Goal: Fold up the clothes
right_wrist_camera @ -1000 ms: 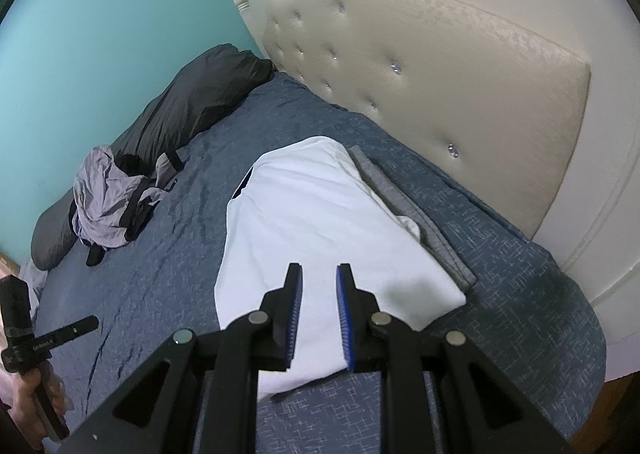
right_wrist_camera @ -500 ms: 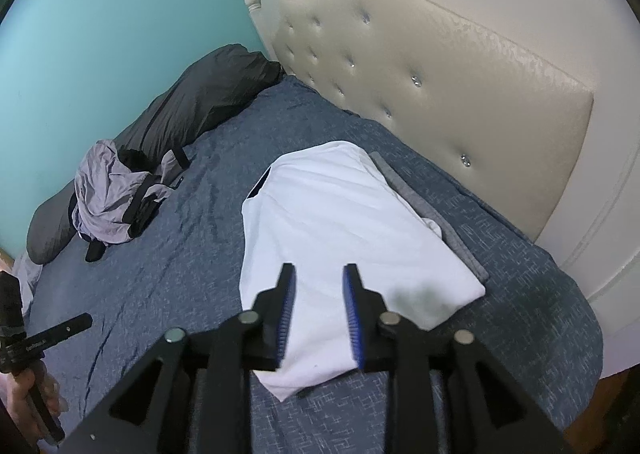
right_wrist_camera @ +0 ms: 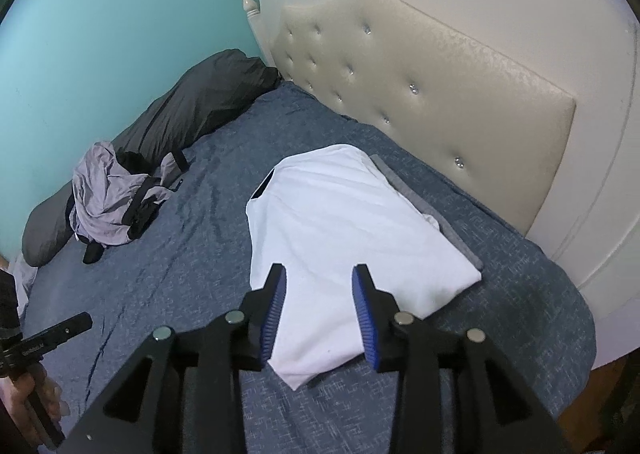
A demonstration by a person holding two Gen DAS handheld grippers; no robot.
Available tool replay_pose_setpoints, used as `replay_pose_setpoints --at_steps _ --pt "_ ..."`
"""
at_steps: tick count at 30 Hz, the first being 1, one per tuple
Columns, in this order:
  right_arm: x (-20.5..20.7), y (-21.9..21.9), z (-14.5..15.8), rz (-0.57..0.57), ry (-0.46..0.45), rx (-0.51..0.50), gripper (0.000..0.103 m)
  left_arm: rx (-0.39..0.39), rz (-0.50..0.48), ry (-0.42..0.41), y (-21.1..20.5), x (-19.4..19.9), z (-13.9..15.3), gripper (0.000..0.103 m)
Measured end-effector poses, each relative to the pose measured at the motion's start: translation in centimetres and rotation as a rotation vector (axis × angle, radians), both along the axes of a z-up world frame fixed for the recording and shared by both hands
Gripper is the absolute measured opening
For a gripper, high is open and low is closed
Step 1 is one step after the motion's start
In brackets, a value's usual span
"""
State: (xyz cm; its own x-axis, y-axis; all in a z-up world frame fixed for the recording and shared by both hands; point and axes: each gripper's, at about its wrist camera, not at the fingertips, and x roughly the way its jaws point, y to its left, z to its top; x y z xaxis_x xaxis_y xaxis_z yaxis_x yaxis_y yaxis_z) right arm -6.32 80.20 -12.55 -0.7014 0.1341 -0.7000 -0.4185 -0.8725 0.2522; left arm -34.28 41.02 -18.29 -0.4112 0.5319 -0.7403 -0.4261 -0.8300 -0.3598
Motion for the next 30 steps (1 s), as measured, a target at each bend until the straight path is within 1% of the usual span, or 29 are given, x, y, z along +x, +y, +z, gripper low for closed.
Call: replay_pose_setpoints --at_steps 1,2,4,5,9,11,13,15,19,24,25,28,30 --pt "0.1 -0.2 0.1 -0.009 -0.007 0.004 0.038 -0.002 -0.005 0.004 0.0 0.1 0.1 0.045" --pt "0.2 -0.4 0.2 -0.011 -0.005 0.004 0.045 -0.004 -0.01 0.008 0.1 0.3 0.2 0.047" --pt "0.5 -0.8 0.4 -0.014 -0.003 0.004 0.053 -0.008 -0.018 0.016 0.1 0.5 0.4 0.049" --pt "0.6 -0.9 0.5 -0.015 0.003 0.0 0.055 -0.009 -0.018 0.017 0.1 0.6 0.5 0.052" --pt "1.0 -1.9 0.8 -0.028 0.007 -0.002 0.057 -0.013 -0.018 0.027 -0.2 1.0 1.0 0.057" --pt "1.1 -2.4 1.0 -0.031 0.003 0.008 0.063 -0.01 -0.024 0.03 -0.3 1.1 1.2 0.063" --pt "1.3 -3.2 1.2 -0.034 -0.011 0.027 0.068 -0.007 -0.028 0.034 -0.5 1.4 1.5 0.064" --pt "1.6 -3.7 1.3 -0.04 -0.006 0.015 0.069 -0.01 -0.032 0.044 -0.5 1.5 1.8 0.065" --pt "2.2 -4.7 1.6 -0.037 0.0 0.002 0.071 -0.01 -0.039 0.053 -0.7 1.9 2.4 0.071" --pt "2.7 -5.8 1.8 -0.035 -0.006 0.008 0.076 -0.016 -0.048 0.068 -0.8 2.7 3.0 0.072" --pt "2.9 -6.0 1.9 -0.041 -0.006 0.01 0.076 -0.019 -0.048 0.073 -0.8 2.8 3.2 0.074" --pt "3.4 -6.6 2.1 -0.056 -0.008 0.014 0.079 -0.02 -0.045 0.086 -1.1 3.1 3.6 0.083" --pt "3.6 -7.1 2.3 -0.06 -0.013 0.015 0.081 -0.021 -0.044 0.091 -1.3 3.3 3.9 0.083"
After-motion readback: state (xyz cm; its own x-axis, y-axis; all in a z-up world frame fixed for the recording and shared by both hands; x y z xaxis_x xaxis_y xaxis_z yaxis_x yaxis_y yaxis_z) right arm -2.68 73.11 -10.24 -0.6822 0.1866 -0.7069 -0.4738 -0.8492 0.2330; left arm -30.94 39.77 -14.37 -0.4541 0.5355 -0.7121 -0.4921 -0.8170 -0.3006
